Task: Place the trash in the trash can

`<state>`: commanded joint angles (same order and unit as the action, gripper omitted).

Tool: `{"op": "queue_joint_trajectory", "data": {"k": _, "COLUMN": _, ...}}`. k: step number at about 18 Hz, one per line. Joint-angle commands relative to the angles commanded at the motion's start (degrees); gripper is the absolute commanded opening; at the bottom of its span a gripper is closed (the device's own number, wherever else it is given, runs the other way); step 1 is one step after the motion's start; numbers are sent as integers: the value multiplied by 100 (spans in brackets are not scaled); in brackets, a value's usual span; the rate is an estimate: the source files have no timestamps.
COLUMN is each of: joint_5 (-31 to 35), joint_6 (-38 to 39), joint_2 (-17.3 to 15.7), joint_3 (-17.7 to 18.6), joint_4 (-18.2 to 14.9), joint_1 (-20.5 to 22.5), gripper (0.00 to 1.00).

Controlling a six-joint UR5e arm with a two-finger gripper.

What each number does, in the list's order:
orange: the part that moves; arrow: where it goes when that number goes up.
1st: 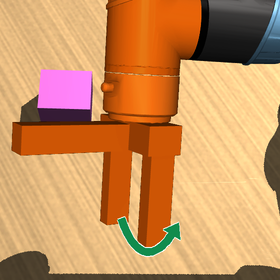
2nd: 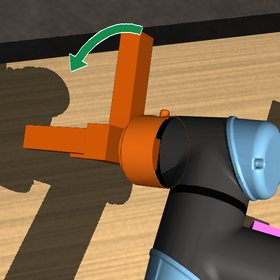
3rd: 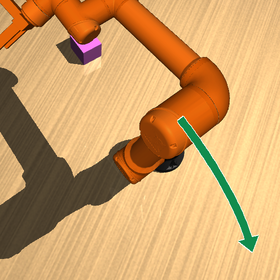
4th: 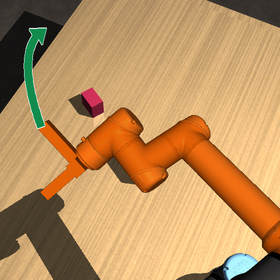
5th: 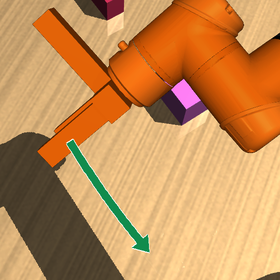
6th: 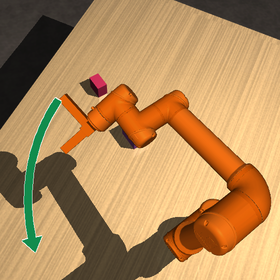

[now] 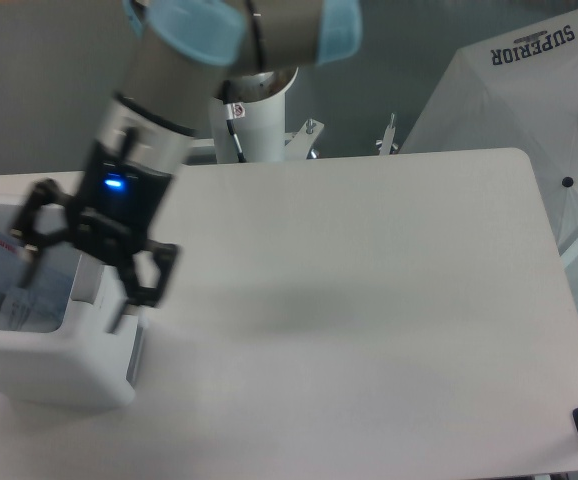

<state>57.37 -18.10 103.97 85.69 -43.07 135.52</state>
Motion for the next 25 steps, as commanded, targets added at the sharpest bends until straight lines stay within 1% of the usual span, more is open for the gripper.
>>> {"op": "queue_joint_trajectory", "data": {"k": 2, "joint_5": 641, "joint_6": -324, "joint_2": 9, "joint_3": 52, "joint_4": -17, "joint_1": 132, "gripper": 100}}
{"op": "queue_joint_trajectory", "data": {"k": 4, "joint_5": 1248, "joint_6": -824, "joint_2": 0, "joint_3": 280, "joint_4": -18, "joint_1": 343, "gripper": 100}}
{"op": "queue_joint_trajectory", "data": {"k": 5, "joint_5": 1399, "joint_6": -1070, "joint_2": 0, "joint_3": 394, "joint_4": -9, "joint_1": 422, "gripper": 100}}
{"op": "queue_joint_trajectory", "data": {"k": 8, "joint_5": 1532, "joint_6": -1642, "joint_2": -9, "joint_3": 728, "joint_4": -26, "joint_1": 782, "gripper": 100}}
{"op": "queue_joint_trajectory", "data": {"k": 11, "joint_5": 1575, "joint_6": -2432, "joint_2": 9, "joint_3": 1019, "joint_4": -105, "joint_1": 1107, "gripper": 100}}
{"op": "queue_joint_trajectory", "data": {"k": 13, "joint_5": 1838, "joint_6": -3204, "joint_2": 9, "joint_3": 1195, "joint_4": -167, "joint_1": 1345, "gripper": 100}}
{"op": "queue_joint_trajectory", "data": {"k": 15, "joint_5": 2207, "joint_6": -4031, "joint_2": 18, "joint_3": 1257, "joint_4": -412, "joint_1": 1573, "gripper": 100}}
{"op": "queue_joint_trajectory", "data": {"k": 17, "joint_5": 2428, "joint_6": -4595, "joint_2": 140, "joint_3": 1196, "joint_4": -667, "joint_1": 1758, "gripper": 100}}
{"op": "queue_joint_trajectory", "data": {"k": 19, "joint_5": 2446, "joint_6": -4729, "joint_2": 246, "joint_3": 1003, "joint_4": -738, "joint_1": 1855, "gripper": 100}}
{"op": "queue_joint_trajectory", "data": {"k": 21, "joint_5": 2507, "joint_6": -4738, "joint_2": 308, "joint_3": 853, "joint_4": -957, "joint_1": 1856, "gripper": 100}}
{"op": "queue_joint_trajectory", "data": {"k": 22, "joint_5": 2699, "joint_6": -4772, "joint_2": 325, "joint_3": 766, "joint_4": -1158, "joint_1": 1856, "gripper": 100}}
{"op": "queue_joint_trajectory", "data": {"k": 23, "joint_5": 2962, "joint_6": -4912, "joint_2": 343, "joint_3": 625, "joint_4": -1456, "joint_1": 1856, "gripper": 100}}
{"op": "queue_joint_trajectory", "data": {"k": 25, "joint_5": 3297, "joint_6": -5316, "joint_2": 439, "joint_3": 239, "joint_4": -2255, "joint_1": 1847, "gripper": 100}}
